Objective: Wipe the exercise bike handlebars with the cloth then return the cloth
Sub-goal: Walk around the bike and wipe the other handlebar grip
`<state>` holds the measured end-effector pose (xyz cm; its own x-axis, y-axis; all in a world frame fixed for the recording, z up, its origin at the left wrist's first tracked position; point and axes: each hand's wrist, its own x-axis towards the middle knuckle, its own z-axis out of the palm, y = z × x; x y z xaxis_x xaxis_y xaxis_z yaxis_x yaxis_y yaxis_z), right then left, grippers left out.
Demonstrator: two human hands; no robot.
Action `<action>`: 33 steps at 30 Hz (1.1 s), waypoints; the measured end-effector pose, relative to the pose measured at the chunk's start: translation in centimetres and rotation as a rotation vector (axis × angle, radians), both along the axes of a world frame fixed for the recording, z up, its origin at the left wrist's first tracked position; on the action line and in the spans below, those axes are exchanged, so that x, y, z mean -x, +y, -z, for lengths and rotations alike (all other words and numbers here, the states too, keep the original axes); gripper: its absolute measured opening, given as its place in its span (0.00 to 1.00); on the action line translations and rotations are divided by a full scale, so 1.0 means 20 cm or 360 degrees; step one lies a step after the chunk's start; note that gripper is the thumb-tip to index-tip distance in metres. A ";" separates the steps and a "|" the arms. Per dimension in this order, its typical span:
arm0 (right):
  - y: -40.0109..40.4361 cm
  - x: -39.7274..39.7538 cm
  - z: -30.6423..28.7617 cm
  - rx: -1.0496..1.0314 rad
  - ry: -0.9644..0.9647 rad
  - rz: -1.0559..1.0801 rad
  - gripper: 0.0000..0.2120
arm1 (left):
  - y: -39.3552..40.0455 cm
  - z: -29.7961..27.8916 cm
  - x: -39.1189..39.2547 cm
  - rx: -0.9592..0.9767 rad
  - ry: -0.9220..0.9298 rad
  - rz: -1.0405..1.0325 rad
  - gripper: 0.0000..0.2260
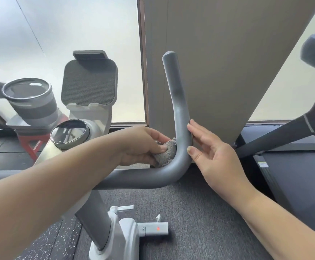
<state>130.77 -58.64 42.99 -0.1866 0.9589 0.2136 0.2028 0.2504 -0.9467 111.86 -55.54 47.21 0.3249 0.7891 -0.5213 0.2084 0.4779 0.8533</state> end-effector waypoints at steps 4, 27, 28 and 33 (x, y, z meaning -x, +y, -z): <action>0.00 -0.01 0.00 -0.0011 0.0003 0.0013 0.24 | 0.03 -0.04 -0.06 0.0061 -0.0282 -0.0316 0.11; 0.00 -0.03 0.00 0.0025 0.0047 -0.0043 0.24 | -0.02 -0.19 0.12 -0.0402 0.0467 0.0526 0.11; -0.01 -0.04 0.00 0.0050 0.0071 -0.0051 0.23 | -0.03 -0.20 0.13 -0.0434 0.0419 0.0472 0.11; -0.06 -0.08 0.02 0.0126 0.0164 0.0089 0.20 | -0.13 -0.20 0.09 -0.0625 0.0179 -0.0124 0.10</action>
